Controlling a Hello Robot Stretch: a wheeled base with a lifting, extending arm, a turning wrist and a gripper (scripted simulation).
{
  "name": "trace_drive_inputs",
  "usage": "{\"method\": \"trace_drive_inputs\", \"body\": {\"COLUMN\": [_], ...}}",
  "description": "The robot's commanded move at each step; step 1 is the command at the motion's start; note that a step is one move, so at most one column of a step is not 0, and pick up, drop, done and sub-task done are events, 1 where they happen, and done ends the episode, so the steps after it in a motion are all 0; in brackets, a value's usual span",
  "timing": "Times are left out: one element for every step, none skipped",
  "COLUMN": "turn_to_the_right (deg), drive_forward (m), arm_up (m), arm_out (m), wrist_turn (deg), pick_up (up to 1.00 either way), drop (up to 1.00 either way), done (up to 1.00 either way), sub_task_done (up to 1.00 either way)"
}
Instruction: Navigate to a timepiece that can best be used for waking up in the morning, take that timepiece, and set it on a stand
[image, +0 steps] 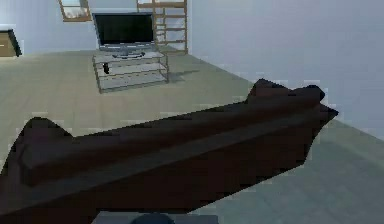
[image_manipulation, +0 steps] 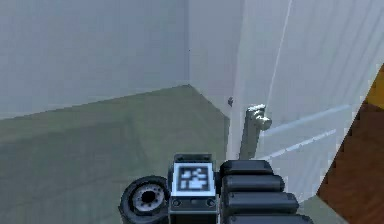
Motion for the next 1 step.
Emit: {"method": "trace_drive_inputs", "body": {"turn_to_the_right": [45.0], "drive_forward": [0.0], "arm_up": [0.0], "arm_out": [0.0], "wrist_turn": [0.0], "pick_up": [0.0], "drop": [0.0], "done": [0.0], "sub_task_done": [0.0]}}
